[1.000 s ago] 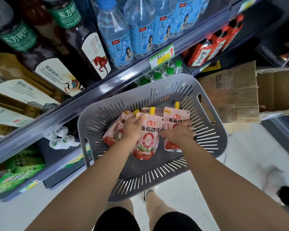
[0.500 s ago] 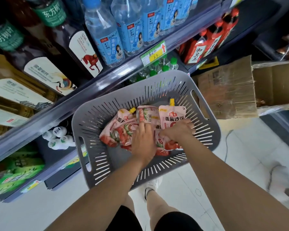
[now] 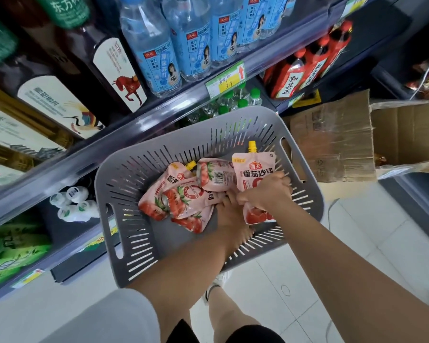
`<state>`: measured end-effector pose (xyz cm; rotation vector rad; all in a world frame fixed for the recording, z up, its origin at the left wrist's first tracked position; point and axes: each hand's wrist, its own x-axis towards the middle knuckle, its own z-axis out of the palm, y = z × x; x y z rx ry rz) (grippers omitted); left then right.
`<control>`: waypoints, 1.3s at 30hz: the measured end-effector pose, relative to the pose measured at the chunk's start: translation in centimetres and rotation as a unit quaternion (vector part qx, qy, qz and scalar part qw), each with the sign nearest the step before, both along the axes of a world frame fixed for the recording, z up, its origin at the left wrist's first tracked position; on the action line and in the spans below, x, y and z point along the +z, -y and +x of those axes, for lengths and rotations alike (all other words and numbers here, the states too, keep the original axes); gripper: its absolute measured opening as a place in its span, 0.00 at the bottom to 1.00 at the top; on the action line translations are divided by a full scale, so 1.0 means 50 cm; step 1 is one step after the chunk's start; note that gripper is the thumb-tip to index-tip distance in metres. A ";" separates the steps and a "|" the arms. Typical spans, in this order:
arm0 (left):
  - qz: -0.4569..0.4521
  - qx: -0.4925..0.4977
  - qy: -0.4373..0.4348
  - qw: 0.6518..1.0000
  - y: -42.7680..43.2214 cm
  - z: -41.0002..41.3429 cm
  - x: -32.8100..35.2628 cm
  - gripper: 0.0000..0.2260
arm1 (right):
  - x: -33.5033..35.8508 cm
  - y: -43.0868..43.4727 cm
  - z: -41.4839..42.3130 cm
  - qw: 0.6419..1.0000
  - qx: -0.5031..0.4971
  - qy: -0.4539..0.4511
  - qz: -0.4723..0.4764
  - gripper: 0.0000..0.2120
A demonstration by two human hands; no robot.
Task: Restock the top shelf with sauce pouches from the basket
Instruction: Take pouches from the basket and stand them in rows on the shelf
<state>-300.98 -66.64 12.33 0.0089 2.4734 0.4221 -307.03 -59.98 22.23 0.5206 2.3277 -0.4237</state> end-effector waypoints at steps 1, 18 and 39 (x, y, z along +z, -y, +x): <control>0.016 0.021 0.003 1.000 0.000 -0.001 0.007 0.50 | 0.001 -0.002 0.000 1.000 0.010 -0.004 0.002 0.53; -0.098 -0.081 0.000 0.992 0.101 -0.003 0.100 0.58 | 0.048 -0.029 0.016 0.996 0.071 -0.042 0.015 0.55; 0.003 0.174 -0.319 0.932 0.379 0.186 0.503 0.57 | 0.330 0.147 0.151 0.974 0.068 -0.215 0.016 0.61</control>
